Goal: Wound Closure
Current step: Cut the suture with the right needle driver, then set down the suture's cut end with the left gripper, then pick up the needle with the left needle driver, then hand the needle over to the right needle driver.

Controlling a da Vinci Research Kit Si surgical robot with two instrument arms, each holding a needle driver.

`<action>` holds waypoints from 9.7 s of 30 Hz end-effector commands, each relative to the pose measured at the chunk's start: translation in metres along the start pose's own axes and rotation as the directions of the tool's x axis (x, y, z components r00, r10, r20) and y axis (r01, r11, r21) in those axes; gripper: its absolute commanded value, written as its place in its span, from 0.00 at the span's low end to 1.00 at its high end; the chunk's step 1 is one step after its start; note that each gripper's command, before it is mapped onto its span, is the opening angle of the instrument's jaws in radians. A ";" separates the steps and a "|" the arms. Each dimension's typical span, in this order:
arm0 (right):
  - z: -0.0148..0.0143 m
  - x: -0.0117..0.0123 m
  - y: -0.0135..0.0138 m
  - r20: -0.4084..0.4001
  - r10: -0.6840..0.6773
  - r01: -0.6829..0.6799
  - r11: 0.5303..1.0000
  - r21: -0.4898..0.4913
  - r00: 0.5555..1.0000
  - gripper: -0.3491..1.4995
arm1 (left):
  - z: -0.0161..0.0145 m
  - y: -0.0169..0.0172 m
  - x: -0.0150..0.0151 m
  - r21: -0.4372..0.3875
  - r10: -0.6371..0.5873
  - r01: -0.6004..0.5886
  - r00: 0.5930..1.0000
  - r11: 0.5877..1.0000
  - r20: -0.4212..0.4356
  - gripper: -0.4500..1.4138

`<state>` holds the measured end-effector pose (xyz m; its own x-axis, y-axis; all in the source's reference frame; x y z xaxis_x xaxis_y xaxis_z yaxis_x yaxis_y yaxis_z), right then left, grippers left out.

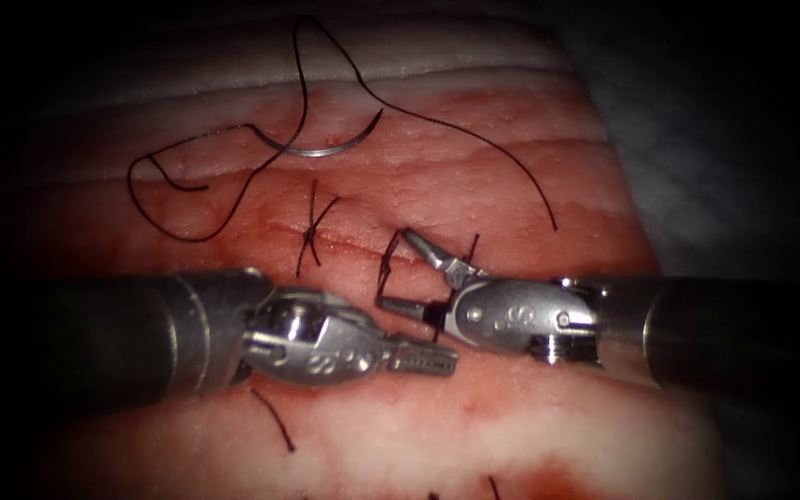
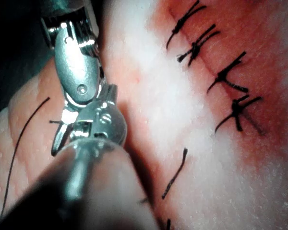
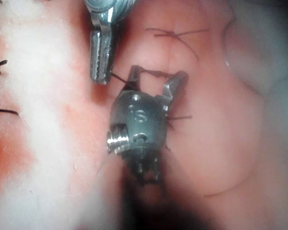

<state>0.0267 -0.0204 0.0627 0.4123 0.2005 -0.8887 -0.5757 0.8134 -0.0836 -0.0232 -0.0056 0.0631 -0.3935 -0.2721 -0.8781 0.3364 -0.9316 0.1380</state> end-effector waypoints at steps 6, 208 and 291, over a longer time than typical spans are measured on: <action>0.0005 -0.0004 -0.0003 -0.005 -0.001 0.001 1.000 0.003 1.000 0.83 | 0.0002 0.0000 0.0005 -0.001 0.003 -0.003 1.000 1.000 -0.002 0.00; -0.0087 0.0110 0.0211 0.027 0.515 -0.503 0.825 0.257 0.857 0.65 | -0.0072 -0.0049 -0.0009 0.000 0.332 -0.338 0.927 0.941 -0.177 0.00; -0.0019 0.0132 0.0045 0.367 0.928 -0.828 -0.158 0.538 0.062 0.34 | -0.0077 -0.0040 0.0064 0.093 0.342 -0.362 0.721 0.927 -0.603 0.00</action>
<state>0.0274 -0.0154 0.0493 -0.2516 0.9672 0.0349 0.1286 -0.0023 0.9917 -0.0200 -0.0021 0.0530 0.3466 -0.3670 -0.8633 0.3757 -0.7889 0.4862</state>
